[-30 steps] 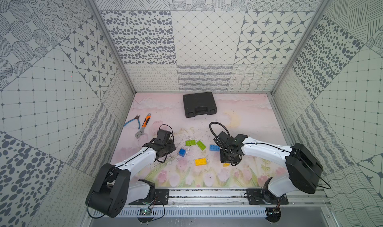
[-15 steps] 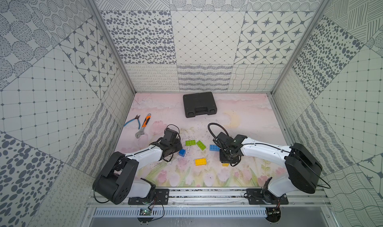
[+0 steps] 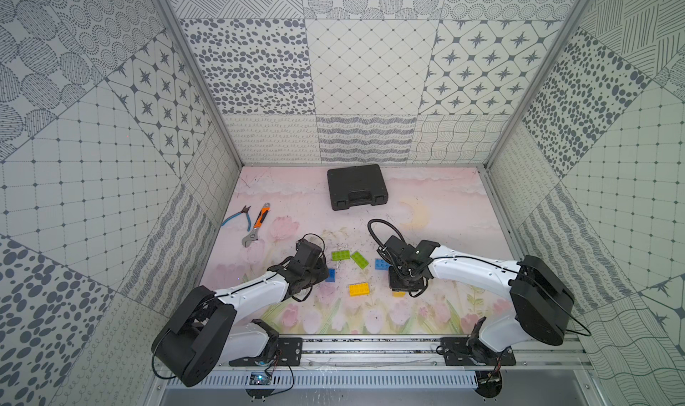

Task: Assemble a spoon with lego
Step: Move the lego brick at the center of the board, then assemble the lego brick with the lego brick.

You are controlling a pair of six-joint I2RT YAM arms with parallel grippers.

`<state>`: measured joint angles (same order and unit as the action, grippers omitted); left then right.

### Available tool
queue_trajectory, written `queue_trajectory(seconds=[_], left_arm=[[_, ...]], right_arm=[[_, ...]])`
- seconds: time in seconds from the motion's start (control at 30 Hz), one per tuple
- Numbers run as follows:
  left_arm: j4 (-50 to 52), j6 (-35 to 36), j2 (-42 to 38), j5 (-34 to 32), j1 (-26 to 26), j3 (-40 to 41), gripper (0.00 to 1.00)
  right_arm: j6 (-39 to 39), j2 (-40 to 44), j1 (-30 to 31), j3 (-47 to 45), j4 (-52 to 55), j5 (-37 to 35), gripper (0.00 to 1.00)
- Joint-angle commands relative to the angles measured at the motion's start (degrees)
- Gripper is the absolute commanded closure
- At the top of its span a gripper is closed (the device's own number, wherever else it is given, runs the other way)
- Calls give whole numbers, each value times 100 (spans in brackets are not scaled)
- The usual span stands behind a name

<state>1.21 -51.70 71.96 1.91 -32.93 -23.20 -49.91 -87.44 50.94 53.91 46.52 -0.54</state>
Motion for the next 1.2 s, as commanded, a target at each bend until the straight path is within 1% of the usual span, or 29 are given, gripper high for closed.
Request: queue_trajectory(seconds=[0.0, 0.07, 0.2, 0.23, 0.33, 0.43, 0.5, 0.57, 0.6, 0.7, 0.77, 0.83, 0.9, 0.97, 1.0, 1.17], left_arm=[[710, -437, 125, -153, -261, 96, 100], [585, -463, 83, -168, -357, 129, 100], [875, -373, 77, -491, -407, 26, 100], [864, -344, 60, -488, -405, 26, 100], [603, -361, 128, -173, -447, -11, 100], [640, -474, 123, -221, -514, 27, 100], [897, -492, -73, -408, -474, 96, 100], [1329, -415, -469, -449, -307, 96, 100], [1524, -379, -684, -474, -230, 66, 97], [2380, -178, -1500, -685, 36, -261, 81], [2985, -19, -2068, -765, 340, -498, 59], [3436, 122, -2545, -763, 647, -689, 43], [3898, 248, -3089, -875, 851, -879, 21], [4194, 335, -3524, -1012, 909, -1028, 8], [4288, 356, -3697, -1062, 911, -1098, 3], [4802, 396, -4277, -1344, 908, -1436, 2]], right_arm=[[106, -67, 52, 364, -85, 121, 81], [161, -97, 68, 494, 1, 137, 81], [247, -153, 66, 752, 63, 170, 81], [290, -198, 81, 859, 88, 192, 81], [443, -449, 126, 1344, 263, 263, 81], [463, -684, 201, 1718, 181, 460, 81], [447, -859, 250, 1957, 123, 593, 81], [464, -1071, 300, 2294, 196, 711, 82], [488, -1152, 344, 2445, 261, 726, 81], [491, -1403, 416, 2814, 351, 829, 82], [515, -1659, 467, 3140, 500, 846, 82], [560, -1909, 525, 3551, 699, 837, 82], [586, -2201, 602, 4020, 935, 825, 82], [572, -2449, 681, 4412, 1137, 794, 82], [543, -2565, 710, 4573, 1217, 824, 82], [388, -2984, 820, 5114, 1531, 802, 82]])
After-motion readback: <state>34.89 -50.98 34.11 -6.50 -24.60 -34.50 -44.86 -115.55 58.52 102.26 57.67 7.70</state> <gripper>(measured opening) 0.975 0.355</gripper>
